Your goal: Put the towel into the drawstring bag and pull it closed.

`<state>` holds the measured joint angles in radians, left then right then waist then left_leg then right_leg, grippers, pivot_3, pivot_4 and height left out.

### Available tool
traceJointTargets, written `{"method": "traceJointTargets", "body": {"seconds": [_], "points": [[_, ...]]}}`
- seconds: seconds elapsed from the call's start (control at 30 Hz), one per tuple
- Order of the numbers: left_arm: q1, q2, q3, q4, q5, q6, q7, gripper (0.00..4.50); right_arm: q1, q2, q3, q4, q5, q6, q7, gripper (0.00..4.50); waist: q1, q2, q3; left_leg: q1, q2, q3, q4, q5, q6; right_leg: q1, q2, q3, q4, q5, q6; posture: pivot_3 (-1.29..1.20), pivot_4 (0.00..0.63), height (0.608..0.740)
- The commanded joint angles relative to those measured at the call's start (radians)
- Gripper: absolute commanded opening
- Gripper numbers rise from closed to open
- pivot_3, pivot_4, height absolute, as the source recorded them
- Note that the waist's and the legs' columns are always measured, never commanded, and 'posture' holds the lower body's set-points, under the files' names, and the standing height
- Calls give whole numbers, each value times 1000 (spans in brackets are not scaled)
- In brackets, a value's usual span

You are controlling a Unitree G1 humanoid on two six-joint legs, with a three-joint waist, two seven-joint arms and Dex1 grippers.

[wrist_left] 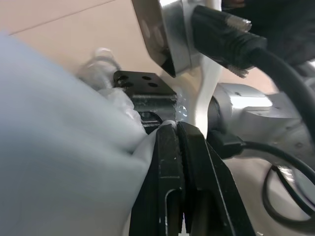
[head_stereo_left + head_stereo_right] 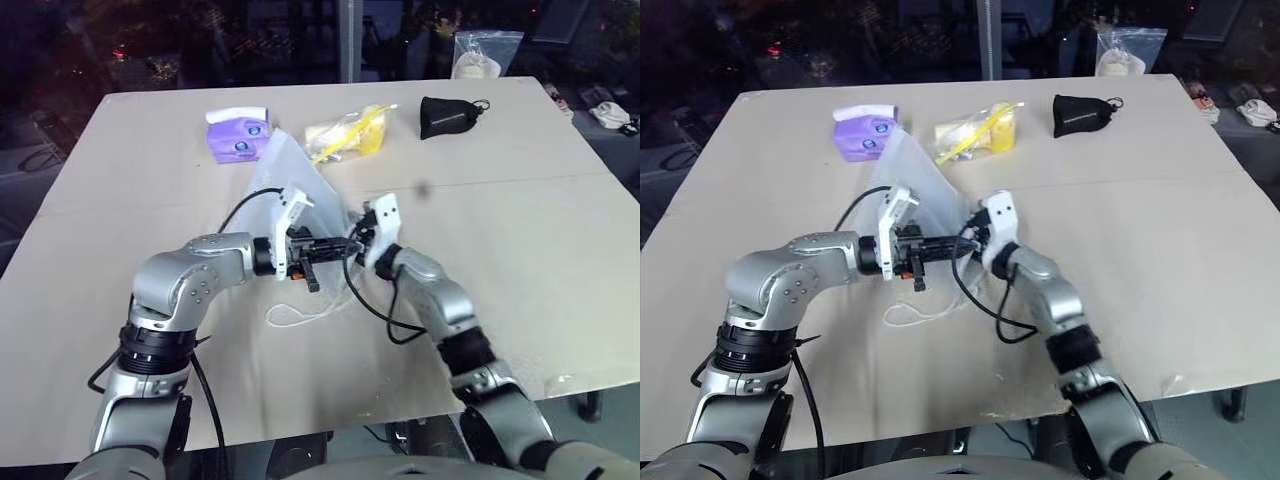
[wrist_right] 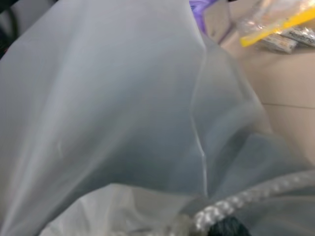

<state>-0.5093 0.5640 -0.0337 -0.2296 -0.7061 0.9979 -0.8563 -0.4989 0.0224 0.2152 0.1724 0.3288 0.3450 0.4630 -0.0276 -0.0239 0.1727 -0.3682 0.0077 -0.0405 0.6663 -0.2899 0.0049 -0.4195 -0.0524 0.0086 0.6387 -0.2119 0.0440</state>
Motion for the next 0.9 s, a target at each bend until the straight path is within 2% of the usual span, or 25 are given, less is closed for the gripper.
{"method": "traceJointTargets", "body": {"seconds": [0.03, 0.1, 0.17, 0.3, 0.47, 0.63, 0.8, 0.9], "points": [[-46, 67, 83, 110, 87, -86, 49, 0, 66, -111, 49, -263, 18, 70, 108, 4132, -2, 0, 0, -1, -1, 1, 0, 0, 0, -1, -1, 1, 0, 0, 0, 0, 150, 740], [-65, 71, 80, 140, 90, -107, 44, 0, 90, -167, 72, -330, -3, 94, 119, 4479, -8, 0, 0, -1, -1, 2, 0, -1, 1, -1, 0, 2, 0, 0, 0, 0, 150, 740], [-86, 67, 81, 165, 87, -117, 43, 0, 99, -185, 78, -356, -14, 120, 105, 4479, -15, 0, 0, 1, 0, 1, 0, -1, 2, -1, 2, 3, 0, 0, 0, 0, 150, 740], [-107, 50, 72, 176, 97, -131, 33, 0, 71, -137, 16, -244, -55, 141, -19, 4479, -11, 0, 0, 2, 0, 0, 0, -1, 2, -1, 4, 1, 3, 0, 0, 0, 150, 740], [-104, 44, 70, 146, 90, -121, 35, 0, 61, -105, 13, -212, -70, 164, -44, 4479, -11, 0, 0, 1, -1, 1, 0, -1, 1, -1, 3, 3, 2, 0, 0, 0, 150, 740], [-57, 62, 53, 65, 91, -126, 18, 0, 68, -69, -8, -206, -81, 163, -86, 4479, -12, 0, 0, 0, -1, 0, 0, 0, 1, -3, 2, 4, 1, 0, 0, 0, 150, 740], [-11, 84, 36, -87, 36, -85, -15, 0, 58, -84, -16, -194, -85, 151, -61, 4479, -10, 0, 0, 0, -1, -1, -1, -1, 1, -3, 2, 4, 1, 0, 0, 0, 150, 740], [-2, 98, 16, -144, 29, -74, -23, 893, 51, -85, -15, -185, -93, 146, -65, 4500, -10, 0, 0, 0, -1, 0, -1, -1, 1, -3, 3, 4, 2, 0, 0, 0, 150, 740]]}}
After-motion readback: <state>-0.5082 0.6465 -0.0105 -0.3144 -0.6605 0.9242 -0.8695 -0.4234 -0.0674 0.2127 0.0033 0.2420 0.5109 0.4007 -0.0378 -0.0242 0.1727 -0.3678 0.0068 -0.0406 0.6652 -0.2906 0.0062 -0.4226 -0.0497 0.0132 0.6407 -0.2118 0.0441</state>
